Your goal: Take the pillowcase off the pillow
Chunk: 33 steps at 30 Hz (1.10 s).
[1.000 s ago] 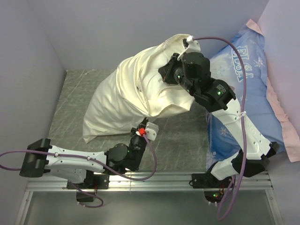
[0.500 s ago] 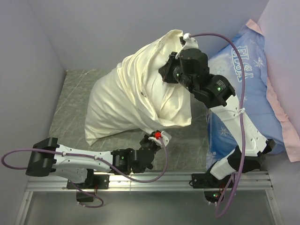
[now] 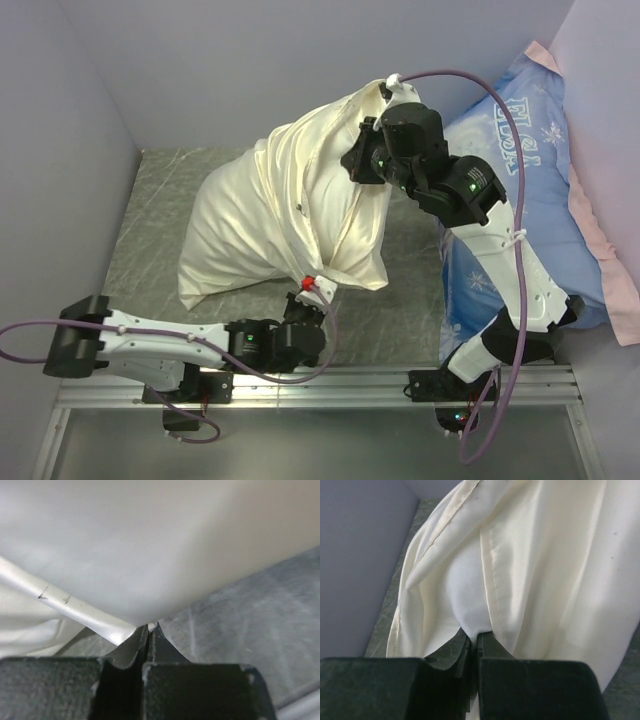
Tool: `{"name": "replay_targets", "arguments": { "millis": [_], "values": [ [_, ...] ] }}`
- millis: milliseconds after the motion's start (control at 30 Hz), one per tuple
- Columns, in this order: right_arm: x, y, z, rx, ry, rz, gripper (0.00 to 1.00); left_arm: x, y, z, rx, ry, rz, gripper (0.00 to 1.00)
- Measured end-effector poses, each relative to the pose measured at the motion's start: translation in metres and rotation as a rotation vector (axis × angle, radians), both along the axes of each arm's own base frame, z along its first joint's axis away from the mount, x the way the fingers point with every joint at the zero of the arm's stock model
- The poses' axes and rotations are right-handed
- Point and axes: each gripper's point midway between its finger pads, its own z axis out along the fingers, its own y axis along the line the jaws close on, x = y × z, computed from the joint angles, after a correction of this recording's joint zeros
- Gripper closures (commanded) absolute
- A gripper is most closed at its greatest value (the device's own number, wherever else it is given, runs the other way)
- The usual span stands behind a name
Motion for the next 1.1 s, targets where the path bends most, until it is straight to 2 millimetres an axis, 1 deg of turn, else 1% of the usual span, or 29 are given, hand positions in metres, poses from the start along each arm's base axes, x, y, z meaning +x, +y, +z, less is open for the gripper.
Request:
{"name": "replay_targets", "arguments": {
  "millis": [67,100,133,167,233,267,333,433,500,567,600,633,700,767,800,833,867,933,1000,1033,1100],
  "values": [
    [-0.001,0.003,0.000,0.009,-0.011,0.006,1.00,-0.005,0.005,0.013,-0.051,0.020,-0.024,0.87],
    [-0.002,0.004,0.001,0.016,-0.020,0.007,1.00,-0.007,0.007,0.023,-0.085,0.029,-0.042,0.79],
    [-0.003,0.007,0.002,0.028,-0.035,0.010,1.00,-0.012,0.009,0.036,-0.125,0.041,-0.071,0.60],
    [-0.005,0.009,0.002,0.038,-0.046,0.014,1.00,-0.014,0.010,0.046,-0.153,0.046,-0.092,0.51],
    [-0.009,0.011,0.002,0.059,-0.062,0.022,1.00,-0.021,0.010,0.073,-0.238,0.065,-0.138,0.38],
    [-0.011,0.012,0.001,0.064,-0.065,0.026,1.00,-0.024,0.010,0.090,-0.286,0.074,-0.164,0.37],
    [-0.013,0.013,0.002,0.075,-0.071,0.030,1.00,-0.030,0.012,0.113,-0.354,0.091,-0.205,0.34],
    [-0.012,0.014,0.007,0.091,-0.085,0.030,1.00,-0.042,0.016,0.140,-0.429,0.113,-0.292,0.34],
    [-0.011,0.015,0.009,0.098,-0.091,0.031,1.00,-0.051,0.024,0.156,-0.482,0.123,-0.357,0.33],
    [-0.011,0.016,0.009,0.101,-0.095,0.031,1.00,-0.058,0.034,0.176,-0.545,0.121,-0.407,0.32],
    [-0.011,0.017,0.009,0.102,-0.096,0.032,1.00,-0.061,0.041,0.193,-0.591,0.112,-0.432,0.32],
    [-0.010,0.018,0.008,0.106,-0.099,0.032,1.00,-0.062,0.047,0.205,-0.620,0.104,-0.442,0.32],
    [-0.009,0.020,0.007,0.109,-0.105,0.031,1.00,-0.062,0.059,0.246,-0.697,0.067,-0.451,0.31],
    [-0.009,0.021,0.005,0.107,-0.109,0.028,1.00,-0.058,0.066,0.283,-0.747,0.028,-0.436,0.31],
    [-0.010,0.022,0.006,0.106,-0.113,0.029,1.00,-0.053,0.066,0.303,-0.754,0.004,-0.406,0.30],
    [-0.011,0.024,0.007,0.108,-0.118,0.031,1.00,-0.048,0.065,0.319,-0.764,-0.015,-0.381,0.30],
    [-0.013,0.025,0.008,0.109,-0.122,0.035,1.00,-0.044,0.061,0.334,-0.775,-0.032,-0.354,0.30],
    [-0.015,0.028,0.009,0.111,-0.127,0.042,1.00,-0.032,0.047,0.353,-0.751,-0.058,-0.303,0.34],
    [-0.016,0.030,0.009,0.112,-0.131,0.046,1.00,-0.013,0.031,0.361,-0.704,-0.076,-0.246,0.36],
    [-0.016,0.030,0.008,0.112,-0.132,0.045,1.00,-0.002,0.023,0.360,-0.668,-0.080,-0.216,0.37],
    [-0.016,0.030,0.008,0.110,-0.133,0.042,1.00,0.019,0.006,0.347,-0.580,-0.073,-0.163,0.37]
  ]
}}
